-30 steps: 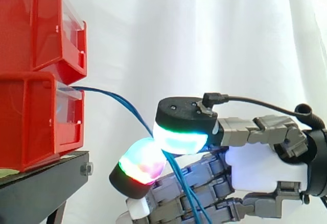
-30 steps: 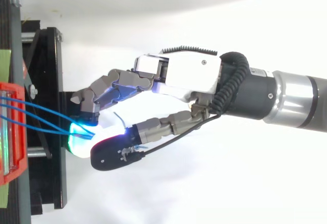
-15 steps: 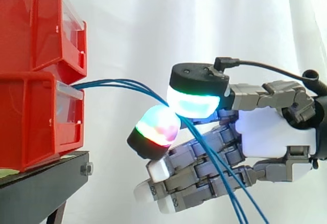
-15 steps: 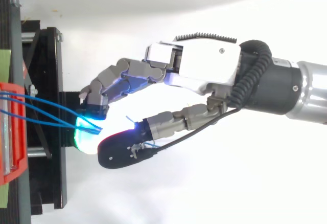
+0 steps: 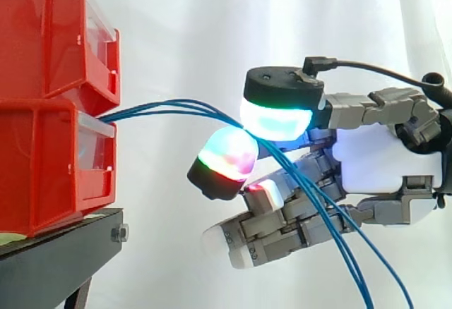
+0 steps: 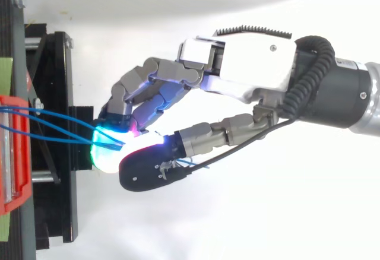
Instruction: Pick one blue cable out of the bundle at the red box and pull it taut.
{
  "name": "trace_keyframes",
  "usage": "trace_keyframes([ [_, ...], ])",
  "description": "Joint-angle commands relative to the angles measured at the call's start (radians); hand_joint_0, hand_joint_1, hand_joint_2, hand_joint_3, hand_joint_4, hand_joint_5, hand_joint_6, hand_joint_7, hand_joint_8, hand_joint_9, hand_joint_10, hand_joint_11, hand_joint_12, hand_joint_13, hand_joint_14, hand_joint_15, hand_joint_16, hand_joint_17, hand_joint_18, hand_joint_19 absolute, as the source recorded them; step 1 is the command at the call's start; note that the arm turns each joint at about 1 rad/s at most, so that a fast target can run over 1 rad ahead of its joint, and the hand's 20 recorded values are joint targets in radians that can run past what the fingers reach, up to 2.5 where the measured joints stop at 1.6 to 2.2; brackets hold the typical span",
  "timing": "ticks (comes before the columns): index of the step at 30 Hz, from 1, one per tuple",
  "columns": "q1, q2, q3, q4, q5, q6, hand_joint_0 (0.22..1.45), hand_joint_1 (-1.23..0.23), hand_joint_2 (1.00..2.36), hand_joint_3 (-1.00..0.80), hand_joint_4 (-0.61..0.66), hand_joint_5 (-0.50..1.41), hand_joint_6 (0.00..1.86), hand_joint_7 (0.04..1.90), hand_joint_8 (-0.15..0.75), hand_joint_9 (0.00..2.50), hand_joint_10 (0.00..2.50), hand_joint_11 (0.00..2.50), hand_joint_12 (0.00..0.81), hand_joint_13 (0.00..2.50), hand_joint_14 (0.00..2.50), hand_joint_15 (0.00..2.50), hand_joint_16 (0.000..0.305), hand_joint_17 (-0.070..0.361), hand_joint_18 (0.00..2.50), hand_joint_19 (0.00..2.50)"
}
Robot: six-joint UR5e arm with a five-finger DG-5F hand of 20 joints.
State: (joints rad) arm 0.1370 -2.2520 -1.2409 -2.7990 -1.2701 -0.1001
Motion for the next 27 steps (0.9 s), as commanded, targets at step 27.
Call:
trace_keyframes([
  [27,0.0,0.009,0.032,-0.074,0.0,-0.003,0.56,-0.71,1.0,-0.5,0.17,-0.21,0.91,0.78,0.331,0.89,0.0,1.16,0.407,0.51,0.01,0.29,0.061,0.137,0.39,0.06],
])
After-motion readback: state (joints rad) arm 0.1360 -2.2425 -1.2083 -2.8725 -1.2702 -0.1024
